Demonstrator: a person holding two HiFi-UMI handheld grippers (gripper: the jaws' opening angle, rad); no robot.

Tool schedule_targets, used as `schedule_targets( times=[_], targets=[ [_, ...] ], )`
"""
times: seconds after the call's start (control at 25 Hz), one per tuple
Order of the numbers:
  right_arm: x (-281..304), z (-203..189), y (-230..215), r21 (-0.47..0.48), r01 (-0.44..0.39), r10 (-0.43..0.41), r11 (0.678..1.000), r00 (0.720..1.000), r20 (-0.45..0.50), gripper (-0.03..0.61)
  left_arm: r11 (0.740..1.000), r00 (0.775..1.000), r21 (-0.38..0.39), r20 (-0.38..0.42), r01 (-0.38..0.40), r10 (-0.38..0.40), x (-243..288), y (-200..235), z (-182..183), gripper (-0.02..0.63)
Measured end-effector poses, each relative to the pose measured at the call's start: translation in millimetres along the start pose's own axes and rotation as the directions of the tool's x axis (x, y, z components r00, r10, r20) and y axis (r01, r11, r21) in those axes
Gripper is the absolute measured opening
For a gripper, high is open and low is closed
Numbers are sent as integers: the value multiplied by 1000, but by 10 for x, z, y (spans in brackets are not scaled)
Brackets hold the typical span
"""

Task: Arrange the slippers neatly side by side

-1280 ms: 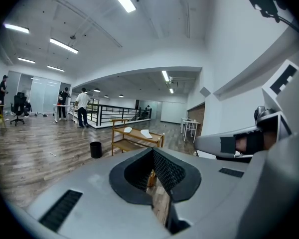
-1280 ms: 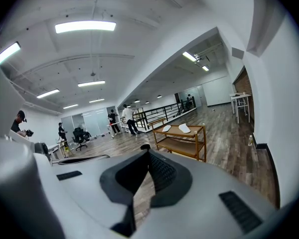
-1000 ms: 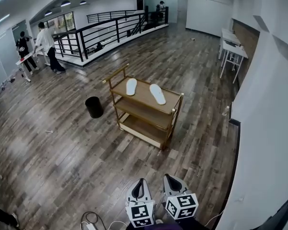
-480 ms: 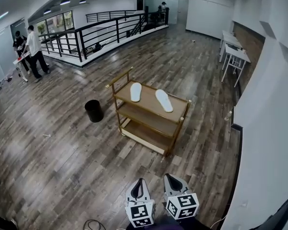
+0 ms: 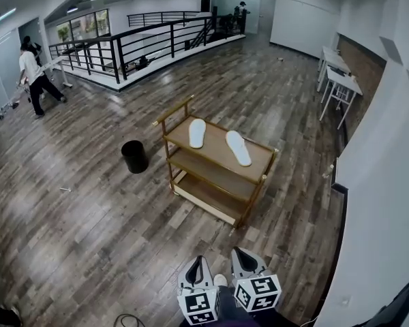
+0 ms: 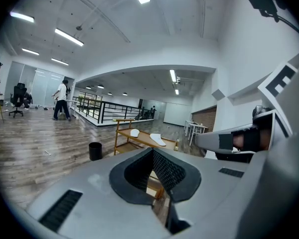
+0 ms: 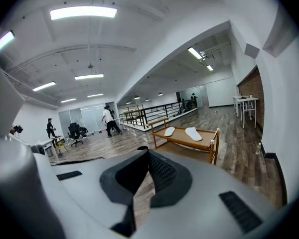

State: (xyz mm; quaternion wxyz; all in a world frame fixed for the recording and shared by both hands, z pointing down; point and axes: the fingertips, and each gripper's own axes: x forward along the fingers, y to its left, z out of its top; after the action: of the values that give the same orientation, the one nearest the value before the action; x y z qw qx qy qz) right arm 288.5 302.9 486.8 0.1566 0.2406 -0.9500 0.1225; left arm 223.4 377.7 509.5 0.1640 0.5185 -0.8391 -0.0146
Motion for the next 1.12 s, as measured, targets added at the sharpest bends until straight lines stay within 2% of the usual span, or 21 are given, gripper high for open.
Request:
schedule_targets(
  times=[0.56,0.92,1.12],
  targets=[
    [1116,607,-769,-5,-57,57,998,998,9,-2,999,999,16,37,-36,36,1356,-67,524,0],
    [1537,720,-880,-12,-114,113,993,993,-24,-2,994,993,-11,22,-113,113,1714,95,595,0],
    [1733,800,-838,-13,-126,126,992,992,-24,-2,993,992,-10,22,-121,121,1828,208,668,0]
  ],
)
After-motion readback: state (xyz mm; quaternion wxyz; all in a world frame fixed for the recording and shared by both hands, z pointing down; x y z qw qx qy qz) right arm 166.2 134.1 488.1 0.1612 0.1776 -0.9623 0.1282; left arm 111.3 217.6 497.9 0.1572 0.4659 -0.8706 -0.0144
